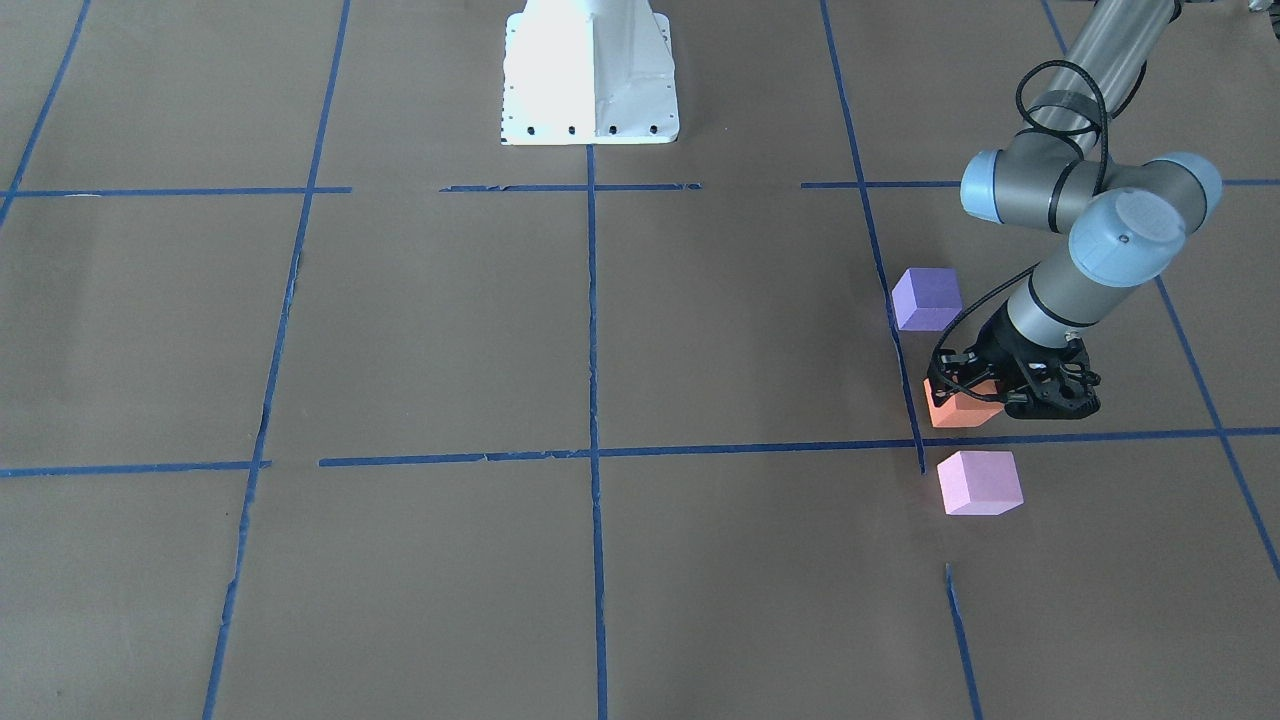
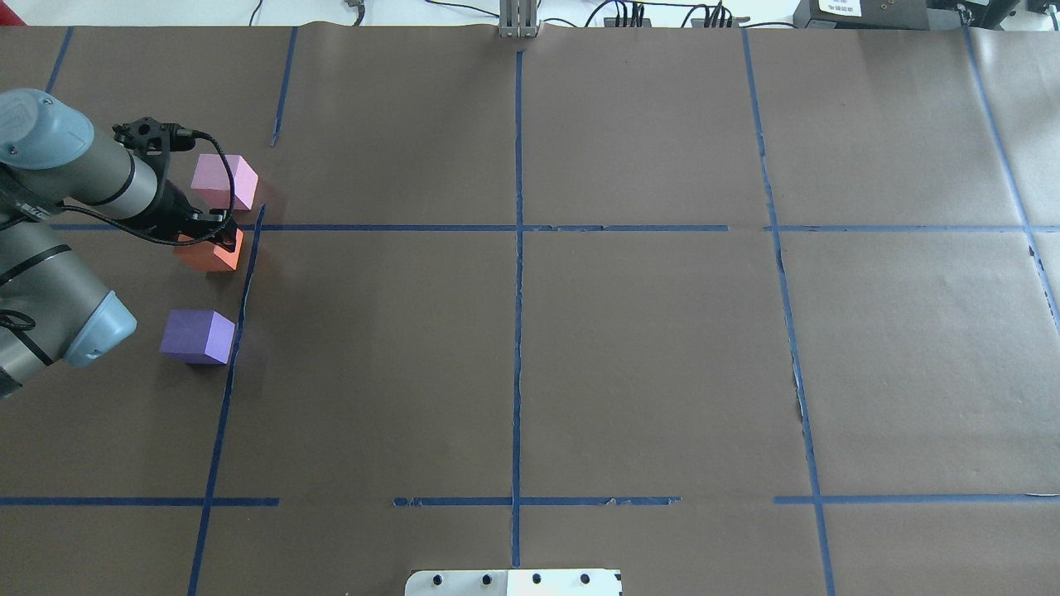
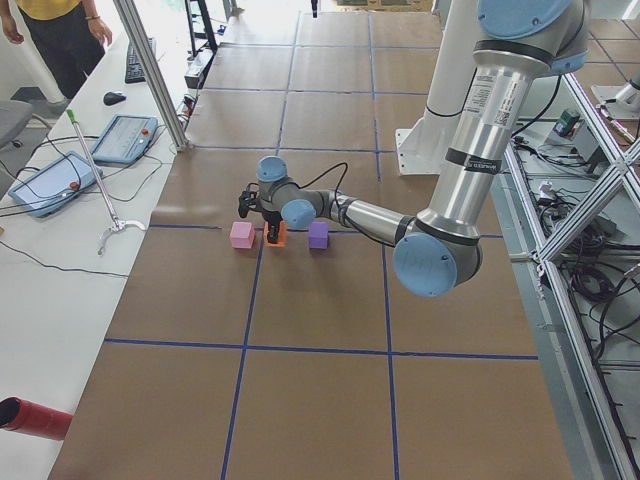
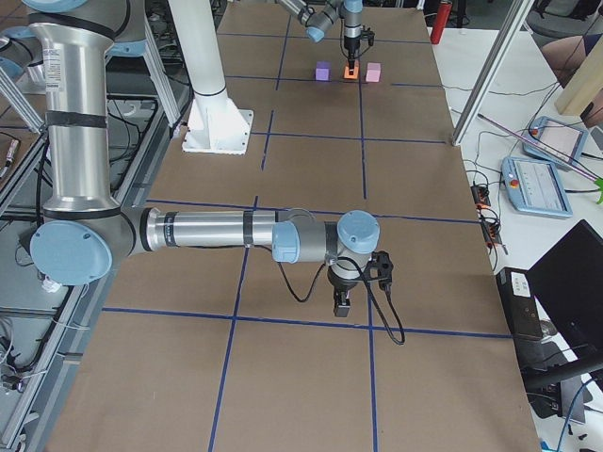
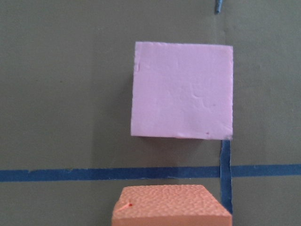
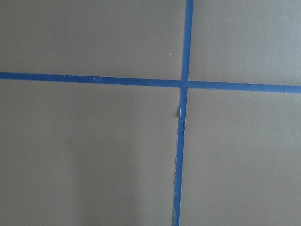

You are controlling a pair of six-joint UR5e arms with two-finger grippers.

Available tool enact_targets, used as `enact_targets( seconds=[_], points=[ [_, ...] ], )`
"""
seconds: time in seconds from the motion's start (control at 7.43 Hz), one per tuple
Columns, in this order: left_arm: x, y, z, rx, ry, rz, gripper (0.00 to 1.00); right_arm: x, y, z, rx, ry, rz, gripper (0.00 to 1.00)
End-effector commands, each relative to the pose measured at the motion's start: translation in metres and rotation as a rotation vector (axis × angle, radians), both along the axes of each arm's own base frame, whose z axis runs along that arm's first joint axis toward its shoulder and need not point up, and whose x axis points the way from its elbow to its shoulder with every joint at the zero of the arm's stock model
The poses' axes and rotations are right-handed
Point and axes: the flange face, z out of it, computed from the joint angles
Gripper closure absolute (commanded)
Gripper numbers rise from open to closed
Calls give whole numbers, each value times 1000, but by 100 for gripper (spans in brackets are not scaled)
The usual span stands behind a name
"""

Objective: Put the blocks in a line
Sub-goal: 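Lower the orange cube between the pink and purple cubes, aligning it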

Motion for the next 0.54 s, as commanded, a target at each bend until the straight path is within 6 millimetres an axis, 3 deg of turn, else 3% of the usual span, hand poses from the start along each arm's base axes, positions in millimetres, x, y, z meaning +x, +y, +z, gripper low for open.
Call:
enact_targets(
  seconds=[0.0, 0.4],
  points=[
    [8, 5, 0, -4, -2, 10, 43, 0, 0, 0, 1, 0, 0, 0],
    [7, 6, -1, -12, -6, 7, 44, 0, 0, 0, 1, 0, 0, 0]
  ],
)
